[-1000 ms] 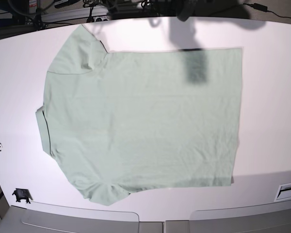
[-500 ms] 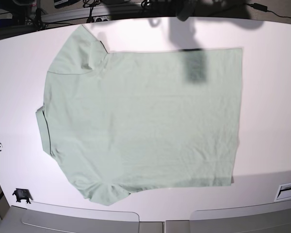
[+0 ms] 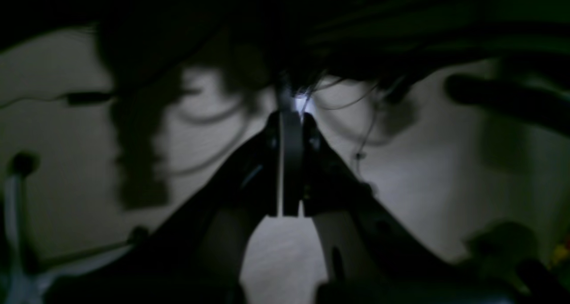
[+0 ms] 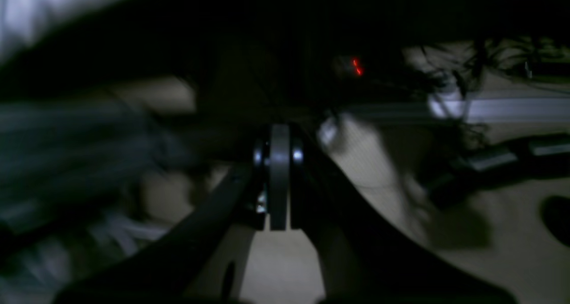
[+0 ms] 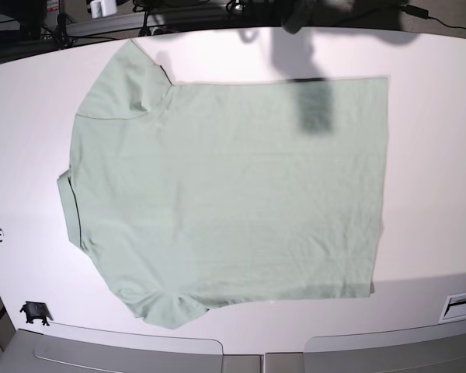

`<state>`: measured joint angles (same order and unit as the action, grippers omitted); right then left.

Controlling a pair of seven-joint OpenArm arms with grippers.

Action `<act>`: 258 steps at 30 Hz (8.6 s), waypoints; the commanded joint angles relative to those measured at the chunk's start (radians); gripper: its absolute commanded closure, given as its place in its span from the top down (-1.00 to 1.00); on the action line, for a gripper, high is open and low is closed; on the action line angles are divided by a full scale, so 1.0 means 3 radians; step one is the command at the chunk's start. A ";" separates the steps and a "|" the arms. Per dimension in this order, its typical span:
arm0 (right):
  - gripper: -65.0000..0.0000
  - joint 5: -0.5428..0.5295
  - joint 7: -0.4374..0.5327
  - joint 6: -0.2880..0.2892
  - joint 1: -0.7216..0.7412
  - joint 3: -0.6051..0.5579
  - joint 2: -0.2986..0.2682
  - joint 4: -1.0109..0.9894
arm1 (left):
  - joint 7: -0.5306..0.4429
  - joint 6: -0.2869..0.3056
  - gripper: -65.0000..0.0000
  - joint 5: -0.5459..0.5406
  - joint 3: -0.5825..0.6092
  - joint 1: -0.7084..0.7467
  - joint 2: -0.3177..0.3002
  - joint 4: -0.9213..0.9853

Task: Fold the T-shirt properly
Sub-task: 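Move the right gripper down to the shirt's shoulder corner, then move the left gripper to the other shoulder corner and grasp it, then lift both shoulder corners and drag the shirt toward the robot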

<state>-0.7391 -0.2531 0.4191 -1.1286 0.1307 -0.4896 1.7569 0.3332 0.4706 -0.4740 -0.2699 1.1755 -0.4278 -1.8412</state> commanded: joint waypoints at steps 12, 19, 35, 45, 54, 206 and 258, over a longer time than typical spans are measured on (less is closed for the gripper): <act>-1.00 -0.1486 -0.0334 0.0362 0.0151 0.0913 0.0671 0.0693 | 0.0312 0.0563 -1.00 -0.1273 -0.0665 -0.0069 0.0455 -0.0591; -1.00 -0.1461 -0.0354 0.0318 0.0571 0.1268 0.0757 0.0557 | 0.0589 0.0759 -1.00 -0.1306 -0.0682 -0.0319 0.0612 -0.0590; -0.10 -0.0676 -0.0286 0.0156 0.0885 0.1464 0.0931 0.0535 | 0.0558 0.0759 -0.51 -0.1306 -0.0683 -0.0336 0.0612 -0.0590; -0.10 -0.0660 -0.0557 -0.0399 0.1534 0.1918 0.0687 0.0167 | 0.0565 0.0759 -0.51 -0.1305 -0.0683 -0.0336 0.0612 -0.0591; -0.10 -0.0650 -0.0656 -0.0262 0.2134 0.1914 0.0277 -0.1085 | 0.0571 0.0759 -0.51 -0.1306 -0.0683 -0.0336 0.0612 -0.0590; -1.00 -0.1133 -0.1784 0.0539 0.2458 0.1881 0.0181 -0.2014 | 0.1266 -0.0244 -1.00 -0.0875 -0.0650 -0.1841 0.0797 0.0121; -1.00 -0.0273 -0.1312 0.0665 0.3162 0.1695 0.0092 -0.1630 | 0.0815 -0.0167 -1.00 -0.0774 -0.0650 -0.2441 0.0694 0.0047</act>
<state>-0.8089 -0.6765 0.6132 -0.1890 0.6308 -0.4377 1.2514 0.6041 0.4164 -0.6907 -0.4591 0.4431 -0.2104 -1.8088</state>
